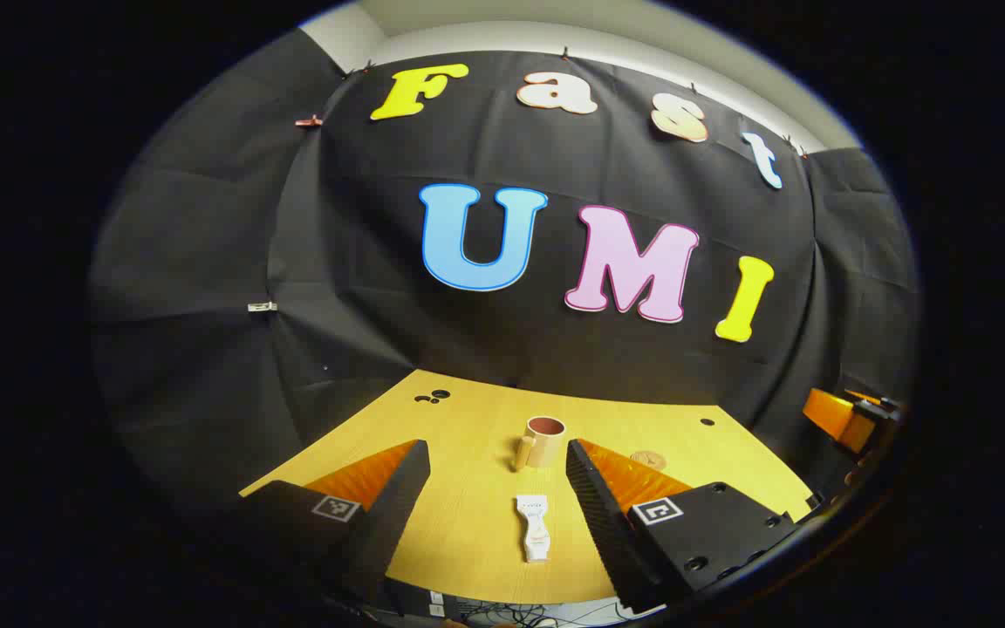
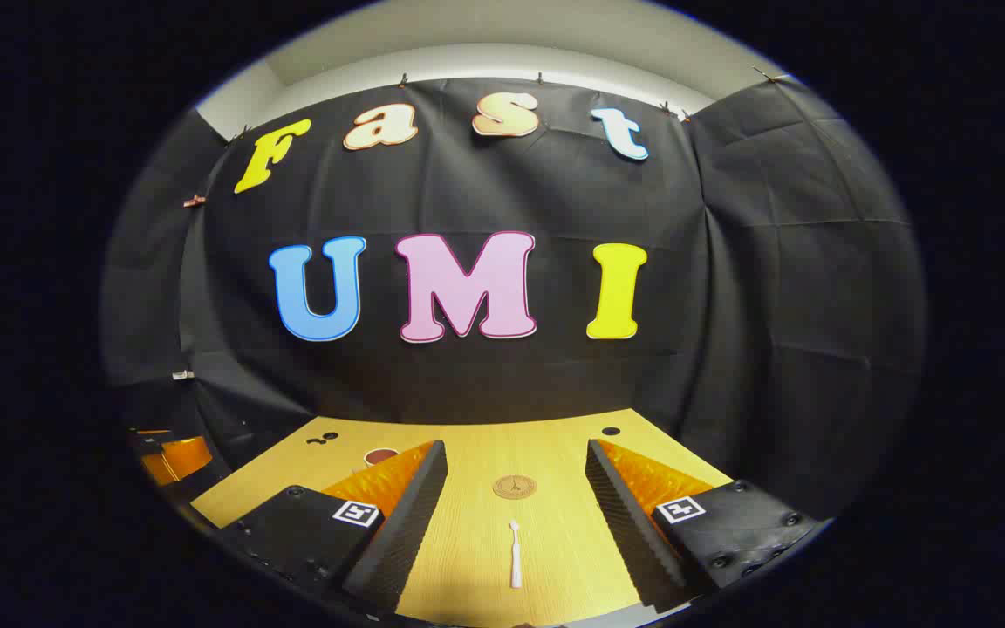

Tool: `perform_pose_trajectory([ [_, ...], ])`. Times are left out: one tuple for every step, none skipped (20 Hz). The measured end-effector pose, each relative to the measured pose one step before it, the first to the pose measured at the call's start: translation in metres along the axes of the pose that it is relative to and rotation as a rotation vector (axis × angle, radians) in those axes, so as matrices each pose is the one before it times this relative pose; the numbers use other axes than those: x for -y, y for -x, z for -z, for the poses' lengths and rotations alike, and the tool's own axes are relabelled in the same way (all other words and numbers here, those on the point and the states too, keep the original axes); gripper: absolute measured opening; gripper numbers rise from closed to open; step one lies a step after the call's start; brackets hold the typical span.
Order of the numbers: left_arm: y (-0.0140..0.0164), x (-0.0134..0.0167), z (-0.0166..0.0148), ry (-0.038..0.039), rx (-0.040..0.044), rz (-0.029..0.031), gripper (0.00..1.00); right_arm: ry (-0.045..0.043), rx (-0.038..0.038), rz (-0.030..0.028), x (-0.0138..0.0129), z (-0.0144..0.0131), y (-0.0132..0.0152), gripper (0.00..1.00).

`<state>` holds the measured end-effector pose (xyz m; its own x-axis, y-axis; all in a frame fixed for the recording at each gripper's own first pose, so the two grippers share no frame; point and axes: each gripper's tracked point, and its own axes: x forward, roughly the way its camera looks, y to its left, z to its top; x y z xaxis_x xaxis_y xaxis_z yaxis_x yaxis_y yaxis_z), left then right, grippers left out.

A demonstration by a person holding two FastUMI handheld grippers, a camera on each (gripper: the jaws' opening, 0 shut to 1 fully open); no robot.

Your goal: Put the toothbrush and toothpaste on the desktop into the cup, then pick up the cup and place it on the coaster on the desktop.

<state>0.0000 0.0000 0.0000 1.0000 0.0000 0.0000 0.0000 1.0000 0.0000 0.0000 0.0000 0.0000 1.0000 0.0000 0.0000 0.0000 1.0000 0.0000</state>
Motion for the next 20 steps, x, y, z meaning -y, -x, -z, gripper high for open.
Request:
perform_pose_trajectory([
  [-0.00247, 0.00143, 0.00203, -0.0103, -0.00579, 0.00395, 0.98, -0.00984, -0.00628, -0.00449, -0.00053, -0.00029, -0.00469, 0.98],
  [-0.00312, 0.00166, 0.0005, -0.00558, -0.00485, 0.00403, 0.98, -0.01097, -0.00752, -0.00349, -0.00058, -0.00043, -0.00625, 0.98],
  [-0.00571, 0.00399, -0.00051, -0.00715, -0.00287, 0.00584, 0.98, -0.00402, -0.00574, -0.00748, -0.0018, -0.00022, -0.009, 0.98],
  [-0.0052, 0.00157, 0.00075, -0.0078, 0.00041, 0.00311, 0.98, 0.00665, 0.00135, -0.00714, -0.00128, -0.00076, -0.00616, 0.98],
  [-0.00505, 0.00146, -0.00107, -0.00655, -0.00164, 0.0011, 0.98, 0.00751, -0.0034, -0.00279, 0.00099, 0.00157, -0.006, 0.98],
  [-0.00517, 0.00216, -0.00067, -0.00216, 0.00124, 0.00293, 0.97, -0.00089, -0.0055, -0.00441, 0.00076, 0.00132, -0.00533, 0.98],
  [-0.00407, 0.00309, -0.00138, -0.00046, -0.00076, 0.00245, 0.98, -0.00687, -0.00515, -0.00583, 0.0005, 0.00122, -0.00386, 0.98],
  [-0.00382, 0.00291, 0.00155, -0.00098, -0.00189, -0.00139, 0.97, -0.00586, -0.00588, -0.00423, 0.00125, 0.00108, -0.00353, 0.98],
  [-0.00454, 0.00417, 0.00065, -0.0001, -0.00344, 0.00093, 0.97, -0.00051, -0.00354, -0.00301, 0.0016, 0.00119, -0.00302, 0.98],
  [-0.00045, 0.00535, 0.00302, -0.00019, -0.00535, 0.00495, 0.97, 0.00235, -0.00246, -0.00051, 0.003, 0.00069, -0.00318, 0.98],
  [-0.00089, 0.00336, 0.00112, -0.00196, -0.00608, 0.00137, 0.98, -0.00034, -0.00375, -0.00109, 0.00332, 0.00136, -0.00282, 0.98],
  [-0.0012, 0.00302, 0.00155, -0.00222, -0.00046, 0.00223, 0.98, -0.00269, -0.00465, -0.00199, 0.00258, 0.00139, -0.00357, 0.98],
  [-0.00068, 0.00489, 0.00073, -0.00314, -0.00408, 0.00711, 0.98, -0.00005, -0.00626, 0.00094, 0.00272, 0.00269, -0.00213, 0.98],
  [-0.00255, 0.00302, 0.00351, -0.00408, -0.00868, 0.00123, 0.98, 0.00456, -0.00222, 0.00907, 0.00468, 0.0012, -0.00252, 0.98],
  [-0.00286, 0.00221, 0.00197, 0.00301, -0.01286, -0.00117, 0.98, 0.0048, 0.00244, 0.00487, 0.00398, -0.00038, -0.00235, 0.98],
  [-0.0038, 0.00455, 0.0019, 0.01038, -0.01186, 0.00822, 0.97, 0.00067, 0.00231, -0.00102, 0.00188, 0.00077, -0.00159, 0.98],
  [-0.00391, 0.00534, -0.0003, 0.01236, -0.01241, 0.01277, 0.97, -0.00195, -0.00227, -0.00164, 0.00301, 0.00137, -0.00392, 0.98],
  [-0.00465, 0.00265, 0.00177, 0.00946, -0.00813, 0.0044, 0.97, -0.0014, -0.00774, -0.00198, 0.00142, 0.00252, -0.00299, 0.98],
  [-0.00499, 0.00149, -0.00025, 0.00273, -0.00547, 0.00359, 0.97, -0.00178, -0.00783, -0.0031, 0.00114, 0.00186, -0.00314, 0.98],
  [-0.00412, 0.00135, 0.00142, -0.00389, -0.00501, 0.00091, 0.98, -0.00248, -0.00257, -0.00175, 0.00226, 0.00065, -0.00342, 0.98],
])
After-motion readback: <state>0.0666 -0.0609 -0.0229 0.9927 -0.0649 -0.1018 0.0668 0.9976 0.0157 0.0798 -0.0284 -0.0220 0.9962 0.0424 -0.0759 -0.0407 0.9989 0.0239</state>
